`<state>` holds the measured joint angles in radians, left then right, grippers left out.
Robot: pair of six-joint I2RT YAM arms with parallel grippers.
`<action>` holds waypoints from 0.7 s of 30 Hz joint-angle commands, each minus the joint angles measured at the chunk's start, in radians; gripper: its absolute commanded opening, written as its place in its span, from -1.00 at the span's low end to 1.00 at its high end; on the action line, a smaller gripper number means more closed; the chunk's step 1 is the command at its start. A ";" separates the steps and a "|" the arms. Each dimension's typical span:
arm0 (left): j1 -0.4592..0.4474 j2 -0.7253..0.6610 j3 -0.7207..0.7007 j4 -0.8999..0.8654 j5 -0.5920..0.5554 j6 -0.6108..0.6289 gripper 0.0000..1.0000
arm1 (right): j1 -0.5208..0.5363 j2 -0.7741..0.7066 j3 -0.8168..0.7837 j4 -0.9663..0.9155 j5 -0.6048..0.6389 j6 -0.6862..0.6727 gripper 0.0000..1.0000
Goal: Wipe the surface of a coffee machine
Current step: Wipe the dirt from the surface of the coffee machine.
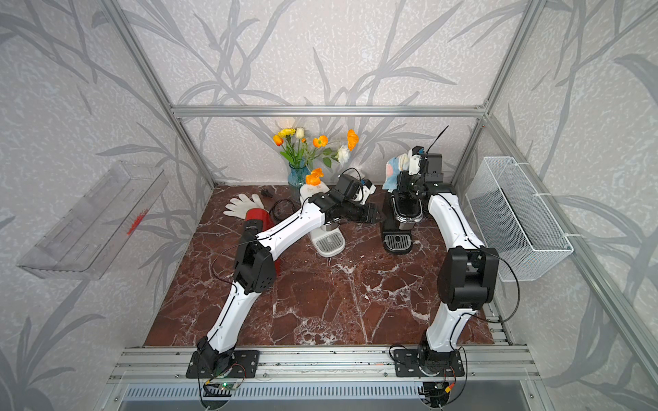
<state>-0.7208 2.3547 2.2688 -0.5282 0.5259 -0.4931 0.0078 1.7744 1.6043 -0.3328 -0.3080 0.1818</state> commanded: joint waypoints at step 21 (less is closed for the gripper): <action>0.014 0.027 0.134 -0.127 -0.067 0.086 0.22 | -0.115 -0.195 -0.275 0.016 0.257 0.097 -1.00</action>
<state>-0.7162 2.3642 2.3566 -0.6060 0.4900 -0.4458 -0.0887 1.5211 1.3064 -0.2291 -0.1360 0.2653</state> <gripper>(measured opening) 0.608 0.159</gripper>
